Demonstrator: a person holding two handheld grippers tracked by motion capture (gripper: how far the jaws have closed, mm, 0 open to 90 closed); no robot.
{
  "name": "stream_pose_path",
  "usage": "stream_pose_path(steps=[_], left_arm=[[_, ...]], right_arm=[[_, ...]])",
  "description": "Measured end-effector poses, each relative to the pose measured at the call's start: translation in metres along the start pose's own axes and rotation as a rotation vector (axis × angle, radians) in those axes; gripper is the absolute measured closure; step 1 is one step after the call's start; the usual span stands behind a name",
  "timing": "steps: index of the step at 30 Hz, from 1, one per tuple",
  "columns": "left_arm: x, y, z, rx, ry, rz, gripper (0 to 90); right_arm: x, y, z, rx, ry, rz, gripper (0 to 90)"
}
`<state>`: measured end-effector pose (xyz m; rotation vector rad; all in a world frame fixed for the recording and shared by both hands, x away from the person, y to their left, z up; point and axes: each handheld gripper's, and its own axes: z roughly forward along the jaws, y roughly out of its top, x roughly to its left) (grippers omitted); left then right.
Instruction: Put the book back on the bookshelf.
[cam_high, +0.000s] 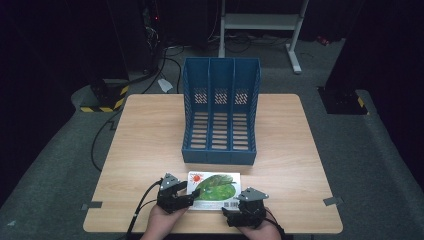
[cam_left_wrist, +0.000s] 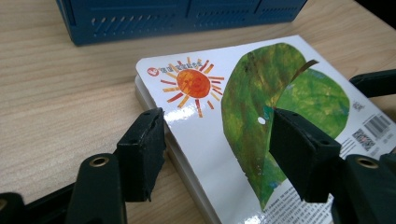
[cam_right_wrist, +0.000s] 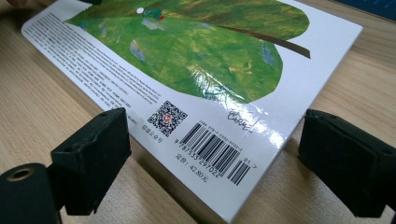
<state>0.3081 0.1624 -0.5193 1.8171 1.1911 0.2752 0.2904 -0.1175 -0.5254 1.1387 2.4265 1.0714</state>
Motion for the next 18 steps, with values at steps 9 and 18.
stream_pose_path(steps=[9,18], left_arm=[[-0.004,0.004,-0.006,-0.066,-0.006,0.049,37.9],[-0.010,0.007,-0.014,-0.124,-0.015,0.097,39.6]], right_arm=[[0.000,-0.001,-0.001,0.001,0.005,0.002,7.7],[0.000,-0.001,-0.002,-0.010,0.006,-0.013,7.6]])
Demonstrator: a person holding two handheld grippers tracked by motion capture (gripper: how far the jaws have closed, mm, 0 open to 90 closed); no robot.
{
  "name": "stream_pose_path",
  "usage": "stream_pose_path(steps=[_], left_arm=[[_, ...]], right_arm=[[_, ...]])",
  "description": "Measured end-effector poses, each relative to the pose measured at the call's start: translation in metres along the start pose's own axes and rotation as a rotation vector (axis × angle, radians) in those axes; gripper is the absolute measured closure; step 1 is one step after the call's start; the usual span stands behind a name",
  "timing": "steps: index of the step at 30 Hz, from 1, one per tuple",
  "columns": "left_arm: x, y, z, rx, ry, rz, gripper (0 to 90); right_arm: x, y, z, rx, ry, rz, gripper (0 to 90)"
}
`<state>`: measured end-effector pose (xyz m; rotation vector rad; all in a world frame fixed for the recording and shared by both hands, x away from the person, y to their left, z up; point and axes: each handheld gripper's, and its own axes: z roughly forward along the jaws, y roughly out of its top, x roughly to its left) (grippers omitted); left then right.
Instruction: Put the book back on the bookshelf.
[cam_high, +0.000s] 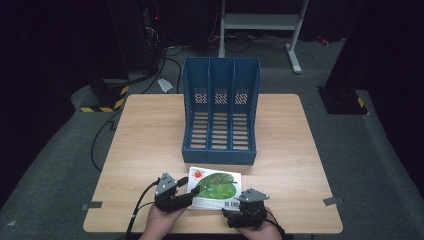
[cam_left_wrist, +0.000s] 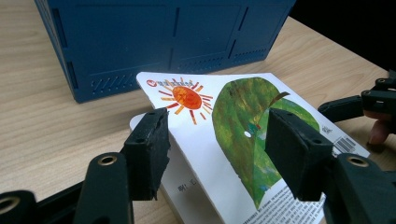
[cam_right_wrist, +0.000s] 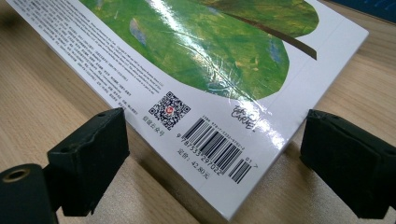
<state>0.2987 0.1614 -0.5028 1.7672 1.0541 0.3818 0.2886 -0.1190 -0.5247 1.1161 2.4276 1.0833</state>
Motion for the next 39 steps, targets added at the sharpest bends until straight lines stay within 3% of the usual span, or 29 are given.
stream_pose_path(steps=[4,6,8,16,22,26,29,33,38,39], left_arm=[[0.000,0.002,-0.002,-0.017,-0.005,0.003,40.0],[-0.001,0.003,-0.004,-0.042,-0.023,-0.003,41.1],[-0.001,0.005,-0.005,-0.048,-0.024,0.007,41.3],[0.001,0.004,-0.004,-0.032,-0.028,0.006,41.3],[0.006,0.001,0.002,0.024,-0.012,-0.015,36.8],[0.016,0.002,0.006,0.062,-0.082,-0.105,35.6],[0.019,0.003,0.010,0.085,-0.135,-0.137,40.8],[0.019,0.003,0.015,0.114,-0.183,-0.131,43.3],[0.017,0.001,0.014,0.120,-0.186,-0.083,48.9],[0.017,0.001,0.014,0.122,-0.185,-0.080,49.5]], right_arm=[[0.002,-0.001,-0.001,0.004,-0.005,-0.012,7.7],[0.005,-0.002,0.001,0.025,-0.051,-0.033,9.1],[0.007,-0.001,0.002,0.032,-0.064,-0.051,8.8],[0.000,-0.002,-0.002,0.001,-0.018,0.007,13.6],[0.001,-0.003,-0.004,-0.009,-0.021,0.007,15.6],[0.001,-0.003,-0.004,-0.011,-0.028,0.008,16.9],[0.000,-0.002,-0.004,-0.002,-0.028,0.010,17.3],[-0.004,-0.004,-0.008,0.004,0.009,0.032,20.5],[-0.004,-0.007,-0.014,-0.003,0.031,0.030,25.7],[-0.004,-0.007,-0.016,-0.025,0.036,0.032,28.3]])
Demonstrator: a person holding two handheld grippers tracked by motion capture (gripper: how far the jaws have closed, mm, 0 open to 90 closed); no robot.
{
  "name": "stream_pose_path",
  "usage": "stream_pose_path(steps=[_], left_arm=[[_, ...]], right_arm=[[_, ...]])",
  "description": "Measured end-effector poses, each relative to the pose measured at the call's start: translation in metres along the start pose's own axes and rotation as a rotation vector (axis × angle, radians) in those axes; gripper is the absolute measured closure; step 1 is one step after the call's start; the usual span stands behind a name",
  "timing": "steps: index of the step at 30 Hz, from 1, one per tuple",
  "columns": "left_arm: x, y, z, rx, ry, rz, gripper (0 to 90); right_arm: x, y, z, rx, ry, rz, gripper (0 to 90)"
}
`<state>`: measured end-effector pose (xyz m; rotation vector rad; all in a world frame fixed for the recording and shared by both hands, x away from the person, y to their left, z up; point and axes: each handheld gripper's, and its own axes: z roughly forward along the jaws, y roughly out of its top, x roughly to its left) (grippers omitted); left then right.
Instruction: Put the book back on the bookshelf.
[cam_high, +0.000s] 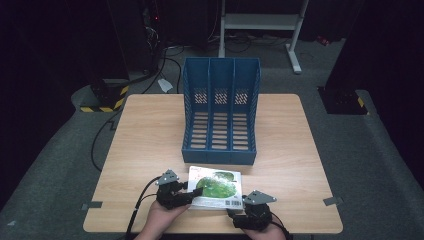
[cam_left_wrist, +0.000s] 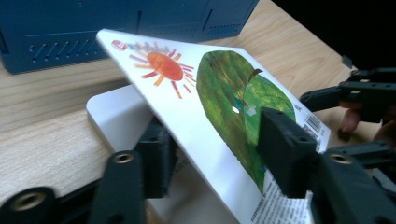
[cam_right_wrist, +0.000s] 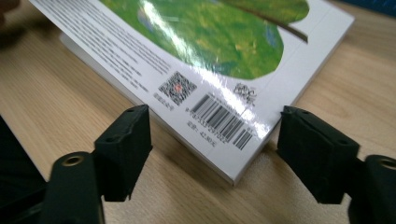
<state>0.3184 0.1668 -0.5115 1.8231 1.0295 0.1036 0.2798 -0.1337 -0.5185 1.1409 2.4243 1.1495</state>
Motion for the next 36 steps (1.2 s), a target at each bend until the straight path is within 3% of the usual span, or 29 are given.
stream_pose_path(steps=[2,9,12,17,22,24,27,29,36], left_arm=[[0.000,-0.001,0.000,0.005,0.001,0.001,50.7],[0.000,-0.005,0.000,0.014,0.016,0.092,53.9],[0.001,-0.006,-0.002,0.014,0.008,0.116,55.2],[0.000,-0.005,-0.006,-0.008,-0.005,0.146,60.4],[-0.002,-0.005,-0.008,-0.027,-0.006,0.168,61.5],[-0.003,-0.005,-0.009,-0.035,-0.013,0.173,61.9],[-0.005,-0.004,-0.011,-0.053,-0.015,0.194,62.6],[-0.007,-0.003,-0.012,-0.062,-0.010,0.214,62.7],[-0.013,-0.004,-0.016,-0.095,-0.007,0.277,63.5]], right_arm=[[0.000,0.001,-0.004,-0.022,0.003,0.005,29.0],[-0.009,0.004,-0.011,-0.090,-0.018,0.052,38.0],[-0.010,0.008,-0.010,-0.070,-0.018,0.072,37.5],[-0.014,0.027,-0.007,-0.055,-0.048,0.056,38.4],[-0.027,0.031,0.004,-0.093,-0.063,0.116,39.3],[-0.030,0.027,0.009,-0.095,-0.051,0.147,38.9],[-0.030,0.025,0.011,-0.071,-0.046,0.127,38.2],[-0.030,0.023,0.012,-0.064,-0.038,0.151,37.9],[-0.033,0.020,0.016,-0.050,0.027,0.196,31.6]])
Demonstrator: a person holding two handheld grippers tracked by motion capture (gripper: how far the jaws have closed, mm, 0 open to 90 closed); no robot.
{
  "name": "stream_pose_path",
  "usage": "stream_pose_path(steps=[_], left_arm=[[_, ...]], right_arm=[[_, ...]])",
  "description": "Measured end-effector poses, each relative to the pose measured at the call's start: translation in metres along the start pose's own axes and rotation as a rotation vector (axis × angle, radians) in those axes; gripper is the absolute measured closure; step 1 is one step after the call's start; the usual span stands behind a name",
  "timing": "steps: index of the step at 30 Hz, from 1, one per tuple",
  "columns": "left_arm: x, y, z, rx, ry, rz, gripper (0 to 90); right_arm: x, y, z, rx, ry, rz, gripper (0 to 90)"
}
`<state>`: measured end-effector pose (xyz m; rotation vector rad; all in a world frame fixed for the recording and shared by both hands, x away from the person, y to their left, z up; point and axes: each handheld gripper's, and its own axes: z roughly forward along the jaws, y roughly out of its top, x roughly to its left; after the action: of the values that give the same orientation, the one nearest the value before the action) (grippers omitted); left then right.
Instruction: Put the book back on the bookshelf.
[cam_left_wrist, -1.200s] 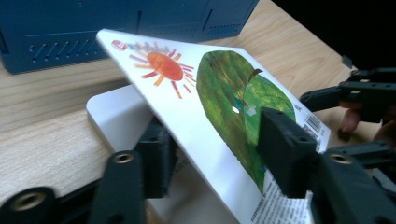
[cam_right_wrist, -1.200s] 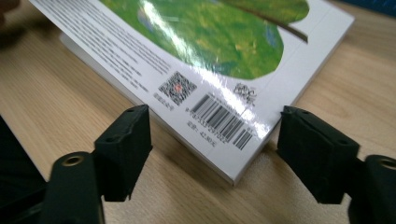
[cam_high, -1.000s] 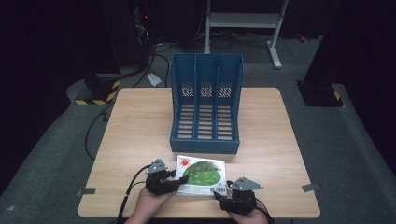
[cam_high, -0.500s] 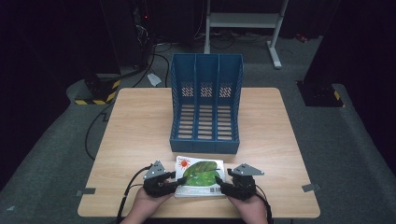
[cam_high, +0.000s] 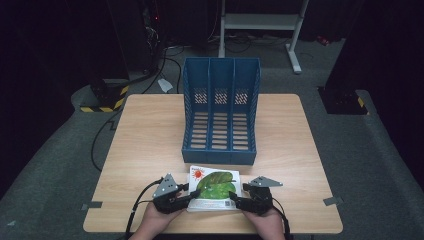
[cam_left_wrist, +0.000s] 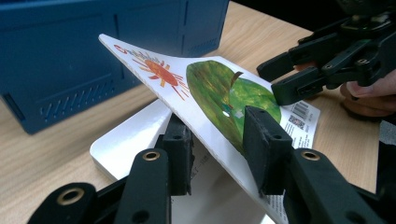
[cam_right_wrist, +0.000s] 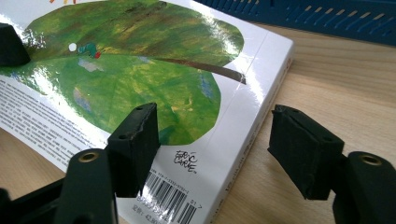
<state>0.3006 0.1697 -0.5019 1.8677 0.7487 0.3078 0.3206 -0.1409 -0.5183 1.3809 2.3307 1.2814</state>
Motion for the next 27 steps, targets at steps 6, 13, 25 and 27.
stream_pose_path(steps=[6,13,25,27], left_arm=[[-0.005,0.001,-0.003,-0.028,0.006,0.051,64.5],[-0.013,0.003,-0.008,-0.069,0.004,0.136,65.4],[-0.014,0.003,-0.009,-0.073,0.003,0.162,66.1],[-0.012,0.003,-0.008,-0.052,-0.003,0.141,66.1]], right_arm=[[-0.006,0.001,0.001,-0.003,0.034,0.039,25.9],[-0.012,0.001,0.001,-0.019,0.090,0.079,21.9],[-0.013,0.003,0.007,0.006,0.196,0.139,20.9],[-0.013,0.003,0.005,-0.005,0.185,0.139,25.0]])
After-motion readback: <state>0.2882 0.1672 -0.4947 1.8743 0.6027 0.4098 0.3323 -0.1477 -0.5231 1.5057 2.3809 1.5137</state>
